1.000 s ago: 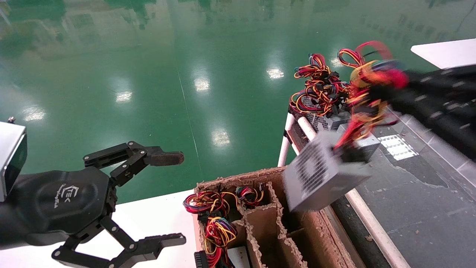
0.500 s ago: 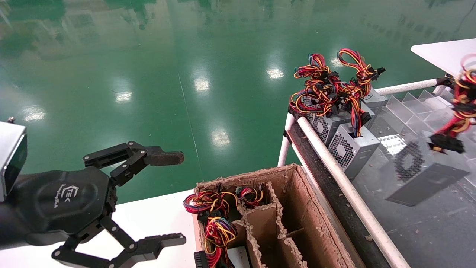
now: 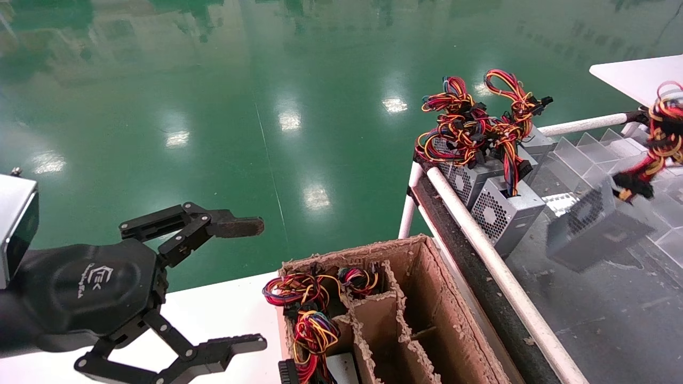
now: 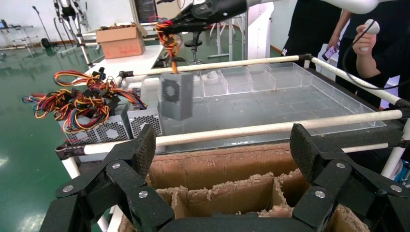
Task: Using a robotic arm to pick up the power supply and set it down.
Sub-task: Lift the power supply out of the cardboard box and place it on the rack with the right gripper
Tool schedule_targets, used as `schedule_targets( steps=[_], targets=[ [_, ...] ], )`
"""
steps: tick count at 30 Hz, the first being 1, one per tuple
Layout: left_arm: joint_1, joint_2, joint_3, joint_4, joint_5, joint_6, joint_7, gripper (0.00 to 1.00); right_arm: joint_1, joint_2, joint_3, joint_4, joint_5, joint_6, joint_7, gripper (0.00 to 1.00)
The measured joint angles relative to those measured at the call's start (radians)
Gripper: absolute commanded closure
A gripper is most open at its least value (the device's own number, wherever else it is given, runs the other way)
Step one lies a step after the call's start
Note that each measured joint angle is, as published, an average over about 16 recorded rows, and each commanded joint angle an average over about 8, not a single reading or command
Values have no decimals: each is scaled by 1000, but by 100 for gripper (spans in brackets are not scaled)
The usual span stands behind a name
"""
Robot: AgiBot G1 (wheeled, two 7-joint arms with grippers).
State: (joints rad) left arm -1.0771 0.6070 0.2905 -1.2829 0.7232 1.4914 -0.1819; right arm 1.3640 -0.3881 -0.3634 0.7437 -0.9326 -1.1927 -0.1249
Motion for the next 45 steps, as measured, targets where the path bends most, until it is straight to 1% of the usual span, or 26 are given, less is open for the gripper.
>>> schedule_targets(
  steps=[10, 14, 19, 26, 34, 39, 45],
  targets=[
    [0, 0, 1, 0, 0, 0, 0, 0, 284, -173, -96, -229, -225, 75, -31, 100],
    [0, 0, 1, 0, -1, 0, 0, 0, 367, -227, -130, -315, -294, 94, -52, 100],
    [0, 0, 1, 0, -1, -1, 1, 0, 443, -274, -164, -409, -354, 89, -76, 100],
    [0, -1, 2, 0, -1, -1, 1, 0, 509, -320, -197, -509, -404, 60, -111, 100],
    [0, -1, 2, 0, -1, -1, 1, 0, 549, -377, -218, -587, -434, 46, -151, 100],
    [-1, -1, 2, 0, -2, -1, 1, 0, 566, -418, -225, -620, -444, 57, -178, 100],
    [-1, -1, 3, 0, -2, -1, 1, 0, 583, -471, -229, -651, -450, 96, -207, 100]
  ],
)
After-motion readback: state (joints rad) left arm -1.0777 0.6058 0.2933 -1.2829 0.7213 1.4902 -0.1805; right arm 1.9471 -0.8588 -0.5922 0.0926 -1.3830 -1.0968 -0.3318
